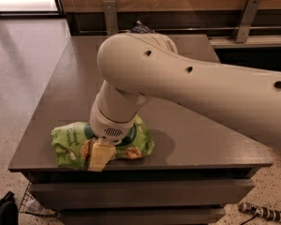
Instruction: Move green rice chip bag near blue chip bag
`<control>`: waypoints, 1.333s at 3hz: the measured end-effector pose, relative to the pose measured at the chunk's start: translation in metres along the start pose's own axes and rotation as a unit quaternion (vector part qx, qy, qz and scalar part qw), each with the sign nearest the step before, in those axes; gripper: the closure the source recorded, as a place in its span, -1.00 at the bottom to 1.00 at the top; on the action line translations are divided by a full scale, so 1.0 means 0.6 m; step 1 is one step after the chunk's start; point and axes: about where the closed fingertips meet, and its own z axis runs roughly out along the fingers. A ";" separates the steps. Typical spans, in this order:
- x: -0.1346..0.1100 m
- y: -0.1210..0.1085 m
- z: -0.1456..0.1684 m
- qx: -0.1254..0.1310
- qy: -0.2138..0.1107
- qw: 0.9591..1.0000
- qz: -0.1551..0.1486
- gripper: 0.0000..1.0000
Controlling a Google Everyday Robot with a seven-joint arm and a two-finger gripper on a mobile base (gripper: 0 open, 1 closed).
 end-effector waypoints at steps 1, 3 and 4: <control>-0.002 0.002 -0.007 0.004 0.003 1.000 0.000 1.00; -0.036 0.028 -0.111 0.059 0.045 0.997 -0.005 1.00; -0.043 0.029 -0.159 0.075 0.046 0.996 -0.007 1.00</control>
Offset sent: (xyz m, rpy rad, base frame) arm -0.0231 -0.0142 0.0788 -0.0829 -0.1411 -0.0550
